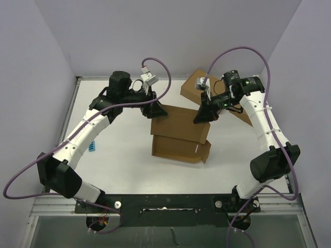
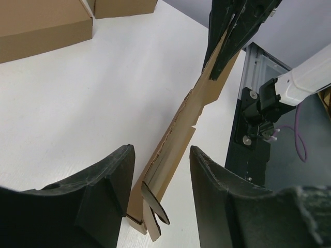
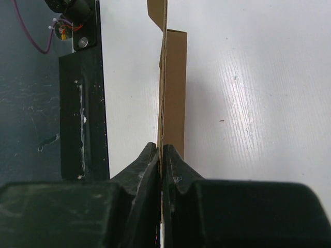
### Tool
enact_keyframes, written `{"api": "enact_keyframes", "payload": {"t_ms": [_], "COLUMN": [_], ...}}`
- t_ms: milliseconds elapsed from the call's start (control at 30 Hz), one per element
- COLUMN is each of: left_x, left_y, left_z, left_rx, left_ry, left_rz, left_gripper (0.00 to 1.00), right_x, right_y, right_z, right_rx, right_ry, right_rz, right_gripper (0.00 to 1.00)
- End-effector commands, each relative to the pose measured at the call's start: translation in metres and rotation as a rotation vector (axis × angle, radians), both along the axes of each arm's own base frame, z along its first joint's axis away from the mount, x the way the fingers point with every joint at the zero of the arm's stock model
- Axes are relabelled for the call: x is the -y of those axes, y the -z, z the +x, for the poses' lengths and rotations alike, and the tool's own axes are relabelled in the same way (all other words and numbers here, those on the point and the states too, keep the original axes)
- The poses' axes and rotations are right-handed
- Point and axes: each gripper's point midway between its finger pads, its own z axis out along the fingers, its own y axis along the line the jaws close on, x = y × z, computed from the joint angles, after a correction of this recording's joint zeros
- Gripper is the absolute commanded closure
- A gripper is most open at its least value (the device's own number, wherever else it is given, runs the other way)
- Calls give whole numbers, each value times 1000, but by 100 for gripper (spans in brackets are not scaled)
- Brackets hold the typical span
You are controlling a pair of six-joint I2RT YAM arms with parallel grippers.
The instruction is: Fold the paper box
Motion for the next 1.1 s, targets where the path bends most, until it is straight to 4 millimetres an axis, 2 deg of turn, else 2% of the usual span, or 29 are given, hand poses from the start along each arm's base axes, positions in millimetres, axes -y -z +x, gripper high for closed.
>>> {"api": "enact_keyframes", "payload": {"t_ms": [0,100,267,400,500,800,900,1033,1067], "left_x": [7,9,12,13,13,5,-2,-14,-17], "left_y": [-24,-24,-19,-17,-15,-25,-27,-26,-24], "left_z": [-6,-9,-12,-11,-12,-12,-6,-4,-3], "left_rx": [58,55,34,26,20,11,-9,-31,-31], "left_ry": [80,107,142,150,161,181,156,94,71], "left_rz": [-48,-58,-62,-60,-59,-112,-146,-182,-190], "left_gripper": [55,57,67,83,100,100,100,100,100], "right_x": [-7,-7,-7,-8,-8,-8,-8,-9,-9], "right_y": [-15,-15,-16,-16,-15,-14,-14,-9,-8], "right_z": [0,0,0,0,-1,0,1,4,4], "right_rx": [49,51,48,45,44,45,48,38,34], "right_ry": [-19,-20,-22,-23,-25,-26,-24,-17,-15], "right_rz": [36,38,44,47,47,47,50,57,60], "right_gripper": [100,100,100,100,100,100,100,95,88]}}
